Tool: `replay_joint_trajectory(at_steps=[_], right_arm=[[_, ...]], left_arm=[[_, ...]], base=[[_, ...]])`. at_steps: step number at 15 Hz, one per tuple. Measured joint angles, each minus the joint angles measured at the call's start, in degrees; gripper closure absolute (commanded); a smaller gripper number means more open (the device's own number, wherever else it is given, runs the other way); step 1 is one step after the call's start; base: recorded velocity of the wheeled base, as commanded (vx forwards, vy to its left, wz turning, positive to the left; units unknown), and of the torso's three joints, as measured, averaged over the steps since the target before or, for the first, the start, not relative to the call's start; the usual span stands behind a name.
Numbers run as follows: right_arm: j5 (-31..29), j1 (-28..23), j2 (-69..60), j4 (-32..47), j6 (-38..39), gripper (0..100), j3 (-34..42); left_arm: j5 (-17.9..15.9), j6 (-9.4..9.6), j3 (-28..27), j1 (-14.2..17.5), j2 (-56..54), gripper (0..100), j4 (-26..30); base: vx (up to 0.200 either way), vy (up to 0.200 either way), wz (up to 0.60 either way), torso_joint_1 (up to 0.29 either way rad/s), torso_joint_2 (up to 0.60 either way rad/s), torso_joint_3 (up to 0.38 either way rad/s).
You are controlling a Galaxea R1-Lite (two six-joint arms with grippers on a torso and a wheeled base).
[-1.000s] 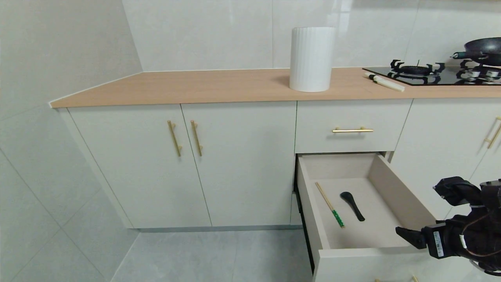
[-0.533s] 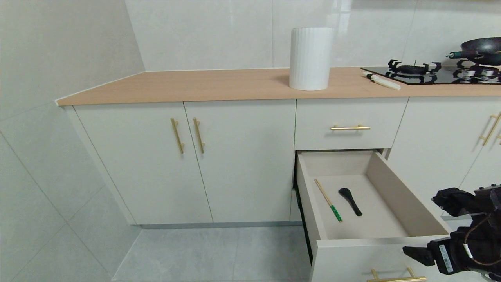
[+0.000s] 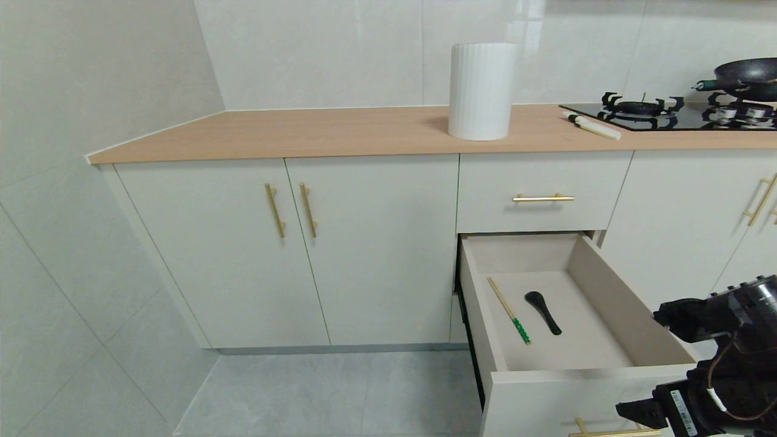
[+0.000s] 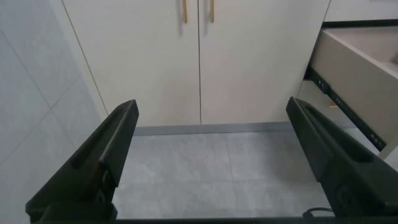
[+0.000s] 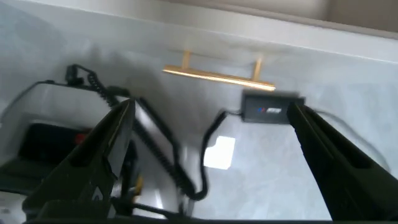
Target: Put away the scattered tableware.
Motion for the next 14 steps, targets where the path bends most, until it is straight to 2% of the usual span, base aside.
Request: replay_joint_trajectory(at_steps=[4, 6, 11, 14], right_arm=[[-0.38, 1.66, 7.61, -1.76, 2.90, 0, -0.74], [-0.54, 1.17, 10.23, -4.73, 3.06, 0, -0.59], [-3.11, -0.30, 12.08, -5.42, 3.08, 0, -0.20], [-3.12, -0.93, 13.92, -11.70, 3.08, 0, 0.85]], left_arm=[[0.00, 0.01, 0.00, 0.00, 0.00, 0, 0.00], [0.00, 0.01, 0.00, 0.00, 0.00, 0, 0.00], [0.00, 0.01, 0.00, 0.00, 0.00, 0, -0.02], [0.00, 0.00, 0.00, 0.00, 0.00, 0, 0.00]], base=[[0.000, 0.000, 0.00, 0.000, 0.00, 0.000], [0.000, 0.000, 0.00, 0.000, 0.00, 0.000], [0.000, 0.000, 0.00, 0.000, 0.00, 0.000], [0.000, 0.000, 0.00, 0.000, 0.00, 0.000]])
